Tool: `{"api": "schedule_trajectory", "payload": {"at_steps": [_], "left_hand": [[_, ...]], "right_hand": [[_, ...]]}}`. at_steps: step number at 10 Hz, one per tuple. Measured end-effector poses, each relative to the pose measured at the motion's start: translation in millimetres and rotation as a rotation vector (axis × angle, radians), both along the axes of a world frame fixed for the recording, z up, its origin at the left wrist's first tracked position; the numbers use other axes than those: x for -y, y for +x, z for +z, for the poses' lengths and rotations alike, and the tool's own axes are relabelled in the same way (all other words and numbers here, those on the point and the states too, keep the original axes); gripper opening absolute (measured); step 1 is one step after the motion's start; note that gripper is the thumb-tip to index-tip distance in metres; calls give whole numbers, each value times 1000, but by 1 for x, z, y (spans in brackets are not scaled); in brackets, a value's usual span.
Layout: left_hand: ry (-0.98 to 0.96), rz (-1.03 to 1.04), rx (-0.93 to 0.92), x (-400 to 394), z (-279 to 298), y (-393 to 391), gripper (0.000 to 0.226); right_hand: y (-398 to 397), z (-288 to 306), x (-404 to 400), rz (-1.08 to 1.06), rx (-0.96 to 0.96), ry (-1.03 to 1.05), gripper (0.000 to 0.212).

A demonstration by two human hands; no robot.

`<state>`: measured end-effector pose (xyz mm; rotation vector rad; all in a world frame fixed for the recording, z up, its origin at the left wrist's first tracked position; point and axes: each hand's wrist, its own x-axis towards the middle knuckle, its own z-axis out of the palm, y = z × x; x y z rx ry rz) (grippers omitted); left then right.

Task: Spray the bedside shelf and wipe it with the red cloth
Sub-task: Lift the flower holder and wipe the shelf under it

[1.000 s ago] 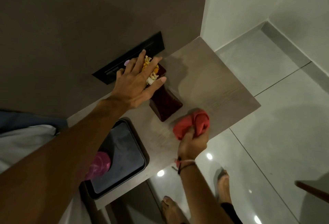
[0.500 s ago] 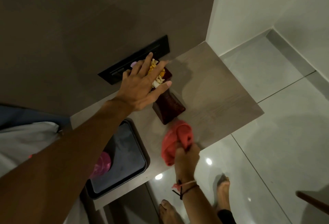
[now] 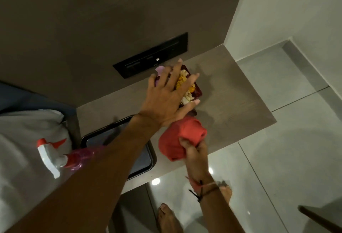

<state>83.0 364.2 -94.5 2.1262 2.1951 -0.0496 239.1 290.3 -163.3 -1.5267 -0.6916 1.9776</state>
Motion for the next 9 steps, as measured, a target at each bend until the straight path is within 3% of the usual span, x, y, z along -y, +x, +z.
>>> {"api": "schedule_trajectory", "payload": {"at_steps": [1,2,3,4,5,6,7,8,9], "left_hand": [[10,23,5,3,0,5,80],[12,20,66,6,8,5,88],[172,179,352,40,19,5,82],[247,583,748,102,12,-1,58],[91,1103,1193,153,-5,-8,43],[106,1438,1523,180,-25,-21,35],[212,1486,1469,184,-37,-31,48],[123,1397,1319,185,-39,-42,51],[-95,1305,1088,186,-24,-31,43]], "right_hand": [[36,-2,13,-4,-45,-153,69],[57,-4,17,-96,-224,-242,61],[57,0,16,-17,-313,-274,48],[31,4,7,141,-191,-259,26],[-14,9,-4,271,-218,-304,39],[-64,11,-9,476,-147,-197,26],[-99,4,-12,641,157,46,17],[-110,11,-13,892,442,325,26],[-98,32,-6,1145,583,476,41]]}}
